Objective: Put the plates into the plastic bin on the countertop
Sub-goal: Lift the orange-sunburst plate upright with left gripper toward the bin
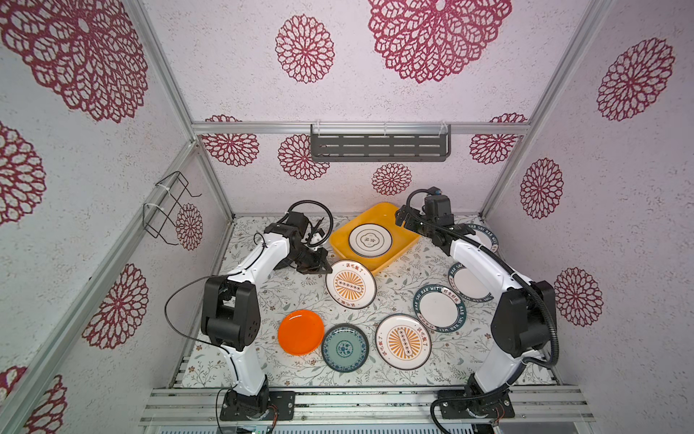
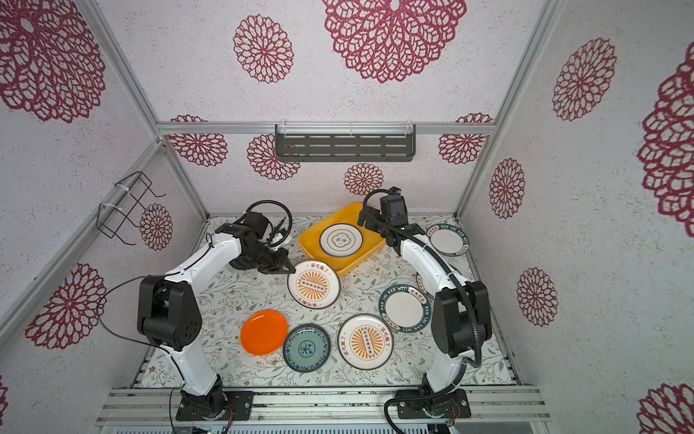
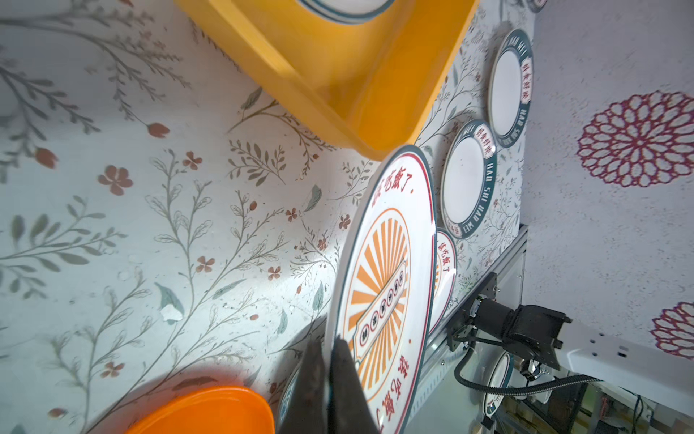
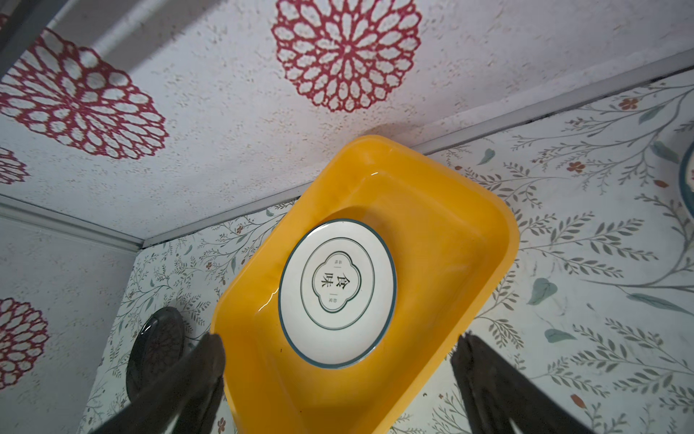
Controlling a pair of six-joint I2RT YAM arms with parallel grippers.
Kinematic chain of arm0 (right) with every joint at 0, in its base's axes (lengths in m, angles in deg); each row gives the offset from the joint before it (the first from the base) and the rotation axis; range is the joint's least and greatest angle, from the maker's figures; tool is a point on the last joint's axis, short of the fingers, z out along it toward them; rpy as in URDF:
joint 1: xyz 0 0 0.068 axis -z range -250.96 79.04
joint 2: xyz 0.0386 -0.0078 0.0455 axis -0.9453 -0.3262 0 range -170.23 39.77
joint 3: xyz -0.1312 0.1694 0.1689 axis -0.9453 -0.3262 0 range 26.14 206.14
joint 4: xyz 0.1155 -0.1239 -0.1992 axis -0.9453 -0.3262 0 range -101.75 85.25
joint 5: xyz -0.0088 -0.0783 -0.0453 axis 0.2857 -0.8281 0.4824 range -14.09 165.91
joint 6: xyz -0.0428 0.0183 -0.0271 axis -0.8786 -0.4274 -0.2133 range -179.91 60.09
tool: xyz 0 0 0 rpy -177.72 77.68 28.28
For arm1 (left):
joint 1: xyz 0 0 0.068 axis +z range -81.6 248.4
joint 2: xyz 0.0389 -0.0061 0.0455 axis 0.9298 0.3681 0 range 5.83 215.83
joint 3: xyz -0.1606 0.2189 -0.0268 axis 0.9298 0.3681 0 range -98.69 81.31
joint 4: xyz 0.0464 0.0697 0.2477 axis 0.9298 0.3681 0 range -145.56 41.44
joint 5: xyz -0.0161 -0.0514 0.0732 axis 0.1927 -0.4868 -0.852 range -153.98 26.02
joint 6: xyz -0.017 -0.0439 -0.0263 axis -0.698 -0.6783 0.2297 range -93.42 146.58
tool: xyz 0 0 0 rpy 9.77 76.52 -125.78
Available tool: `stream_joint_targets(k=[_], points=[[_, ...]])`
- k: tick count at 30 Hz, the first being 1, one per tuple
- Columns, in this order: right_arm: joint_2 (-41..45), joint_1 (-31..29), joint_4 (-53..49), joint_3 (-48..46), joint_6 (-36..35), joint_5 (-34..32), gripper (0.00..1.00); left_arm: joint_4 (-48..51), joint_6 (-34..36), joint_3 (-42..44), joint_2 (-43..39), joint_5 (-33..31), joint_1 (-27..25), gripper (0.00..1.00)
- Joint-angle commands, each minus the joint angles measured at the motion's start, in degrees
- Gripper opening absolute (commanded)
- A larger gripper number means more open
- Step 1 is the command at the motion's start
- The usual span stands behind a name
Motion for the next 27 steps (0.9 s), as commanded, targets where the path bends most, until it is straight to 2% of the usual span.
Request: stream_joint_targets(k=[1,4,7,13,18,27], points=[[-1.5,0.8,2.3,3.9,-1.6,4.2,0.99,1.8,0.7,-5.0,-3.3,1.9,2.3,0.0],[-3.3,1.5,4.6,5.3,-1.8,9.0,0.99,-2.1,-2.5,-8.0,-3.0,1.2,3.3,0.0],[-5.4,2.4,7.5,6.6,-1.6,14.7,0.99,-11.7,-7.5,-7.9,-3.0,-0.2,4.2,0.0],[-11.4,2.8,7.1,12.3,-3.1,25.7,0.98,-29.9,-20.2,-8.9,1.3,-2.1,4.4,0.0],[-14.9,2.5,9.9,14.2,-2.1,33.2,0.94,-39.1,-27.4,-9.9,4.9,-3.5,4.4,0.0],[-18.9,1.6,15.3,14.4,2.1,35.3,0.77,-45.5,-32.2,-13.1,11.3,-1.4,4.3,0.0]])
